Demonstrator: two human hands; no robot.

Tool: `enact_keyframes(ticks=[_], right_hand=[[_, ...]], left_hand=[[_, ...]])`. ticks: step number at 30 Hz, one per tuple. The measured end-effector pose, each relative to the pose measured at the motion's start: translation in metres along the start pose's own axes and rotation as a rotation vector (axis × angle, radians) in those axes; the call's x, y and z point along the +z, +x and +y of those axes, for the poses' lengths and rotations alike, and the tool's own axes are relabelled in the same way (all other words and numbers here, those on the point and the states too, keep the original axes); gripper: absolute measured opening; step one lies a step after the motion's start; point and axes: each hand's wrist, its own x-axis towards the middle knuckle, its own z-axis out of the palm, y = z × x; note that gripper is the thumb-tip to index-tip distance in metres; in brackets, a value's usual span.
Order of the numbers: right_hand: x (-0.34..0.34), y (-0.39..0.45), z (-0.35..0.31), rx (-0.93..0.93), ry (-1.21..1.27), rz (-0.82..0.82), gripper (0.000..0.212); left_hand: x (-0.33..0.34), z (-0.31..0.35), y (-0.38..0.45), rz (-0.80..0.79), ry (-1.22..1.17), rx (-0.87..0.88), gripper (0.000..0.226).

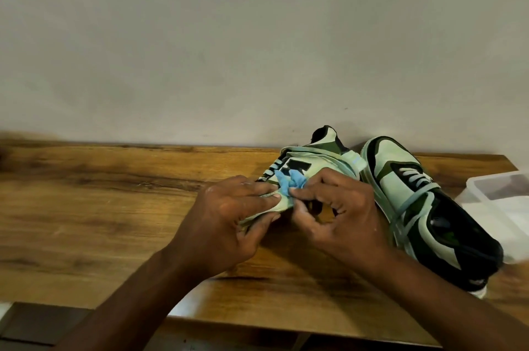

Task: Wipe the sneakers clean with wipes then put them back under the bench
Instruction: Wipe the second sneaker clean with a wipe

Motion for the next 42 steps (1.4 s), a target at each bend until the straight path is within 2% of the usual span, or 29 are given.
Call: enact_keyframes(ticks=[4, 8, 10, 13, 16, 19, 22, 24, 27, 30, 33, 36, 39, 42], right_hand=[[-0.016, 0.004, 0.024, 0.127, -0.271, 0.099, 0.025], [-0.013, 0.008, 0.029, 0.234, -0.228, 0.185, 0.022], [-0.005, 0.008, 0.018, 0.212, -0.135, 0.151, 0.026], [0.005, 0.003, -0.001, 0.075, -0.009, 0.044, 0.026], [-0.003, -0.001, 0.007, 0.014, -0.114, -0.005, 0.017], [-0.019, 0.007, 0.029, 0.177, -0.299, 0.125, 0.02], [-0.019, 0.013, 0.034, 0.267, -0.32, 0.203, 0.02], [-0.008, 0.014, 0.022, 0.236, -0.225, 0.158, 0.024], [0.003, 0.006, 0.001, 0.083, -0.077, 0.046, 0.024], [-0.003, 0.001, 0.006, 0.004, -0.103, -0.009, 0.014], [-0.018, 0.008, 0.028, 0.135, -0.274, 0.126, 0.011], [-0.019, 0.014, 0.035, 0.245, -0.327, 0.222, 0.017], [-0.004, 0.013, 0.017, 0.196, -0.182, 0.124, 0.027], [0.002, 0.005, 0.002, 0.022, -0.085, -0.039, 0.029]], left_hand=[[-0.002, -0.002, 0.003, 0.008, -0.009, -0.006, 0.028], [0.0, 0.001, 0.004, -0.004, -0.002, 0.006, 0.027], [0.001, 0.003, 0.003, -0.004, 0.0, 0.007, 0.027], [0.001, 0.002, 0.002, -0.002, 0.013, -0.009, 0.026], [-0.001, 0.001, 0.002, -0.016, 0.018, -0.012, 0.026], [-0.003, -0.001, 0.003, -0.004, 0.02, -0.012, 0.028], [-0.003, -0.001, 0.004, 0.002, 0.011, -0.004, 0.027], [-0.003, 0.0, 0.004, -0.007, 0.015, 0.001, 0.027], [-0.004, -0.001, 0.003, -0.019, 0.024, -0.005, 0.028], [-0.007, -0.003, 0.001, -0.028, 0.021, -0.007, 0.029], [-0.009, -0.007, 0.002, -0.015, 0.013, -0.012, 0.03], [-0.008, -0.008, 0.003, -0.017, -0.001, -0.008, 0.029], [-0.008, -0.006, 0.002, -0.041, -0.006, 0.009, 0.028], [-0.013, -0.01, 0.001, -0.046, 0.018, 0.004, 0.029]])
